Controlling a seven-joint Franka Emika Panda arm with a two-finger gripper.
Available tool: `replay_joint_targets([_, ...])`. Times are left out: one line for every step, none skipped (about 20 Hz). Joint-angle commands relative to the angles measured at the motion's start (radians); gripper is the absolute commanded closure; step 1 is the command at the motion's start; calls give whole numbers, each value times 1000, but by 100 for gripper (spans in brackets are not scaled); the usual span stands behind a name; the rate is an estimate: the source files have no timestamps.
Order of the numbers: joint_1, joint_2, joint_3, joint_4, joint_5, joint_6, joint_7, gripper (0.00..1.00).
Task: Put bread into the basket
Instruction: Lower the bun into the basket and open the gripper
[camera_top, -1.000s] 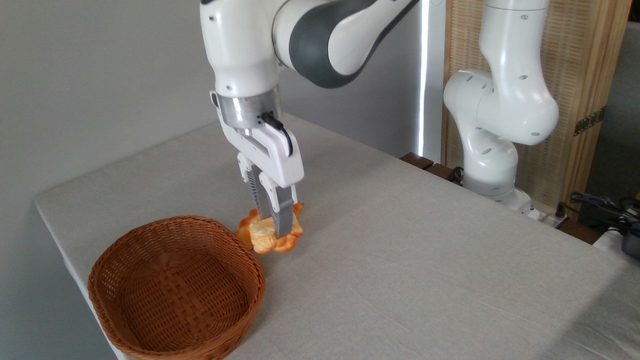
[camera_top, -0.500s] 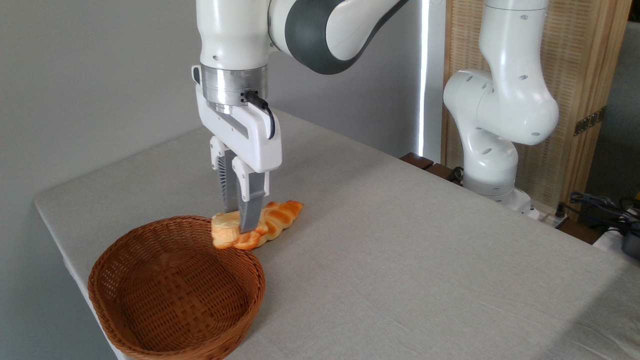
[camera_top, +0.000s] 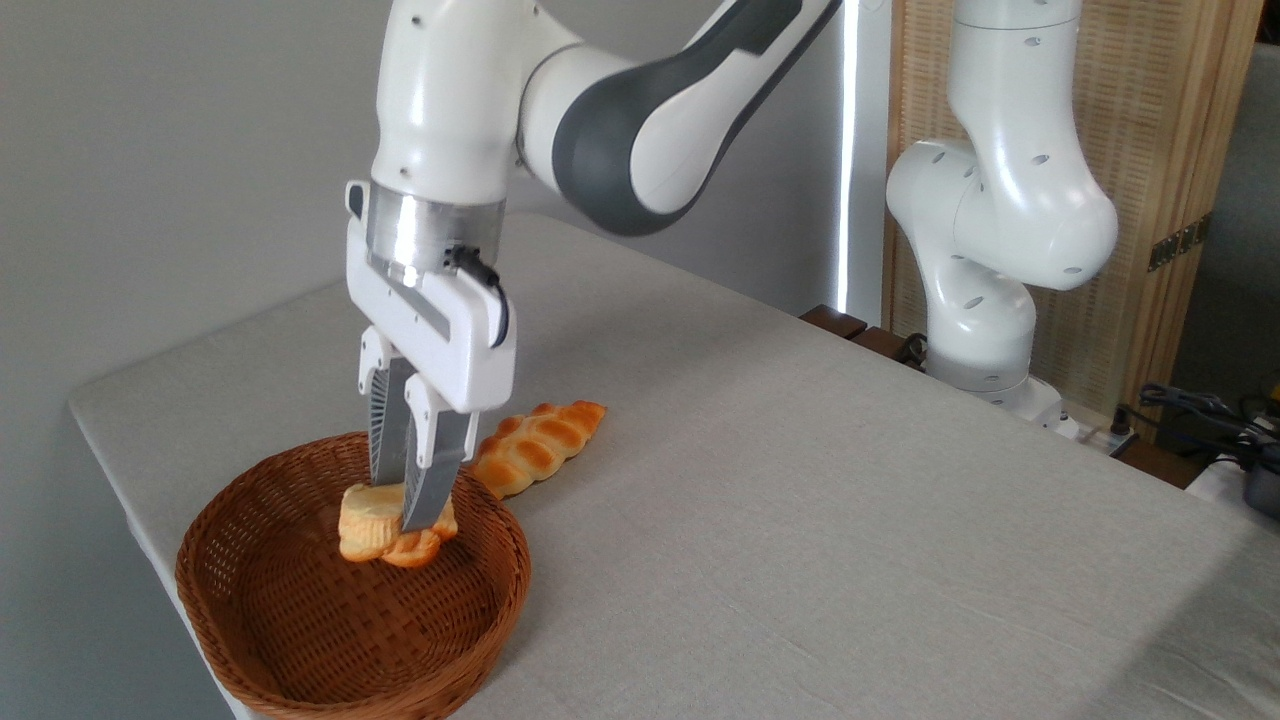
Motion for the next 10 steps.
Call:
replay_joint_targets([-5, 23, -4, 9, -4, 25, 8, 0])
replay_joint_targets([-7, 25, -7, 9, -4, 25, 6, 0])
replay_joint_targets([-7, 28, -13, 9, -4, 23, 6, 0])
replay_joint_targets([-7, 29, -16, 9, -4, 25, 6, 0])
replay_joint_targets([-7, 29, -16, 9, -4, 23, 6, 0])
replay_joint_targets([-7, 29, -16, 9, -4, 23, 6, 0])
replay_joint_targets([-7, 29, -16, 9, -4, 23, 6, 0])
replay_joint_targets([-7, 29, -16, 9, -4, 23, 6, 0])
replay_joint_targets([-7, 28, -16, 9, -4, 23, 5, 0])
replay_joint_targets([-7, 25, -14, 9, -3, 19, 6, 0])
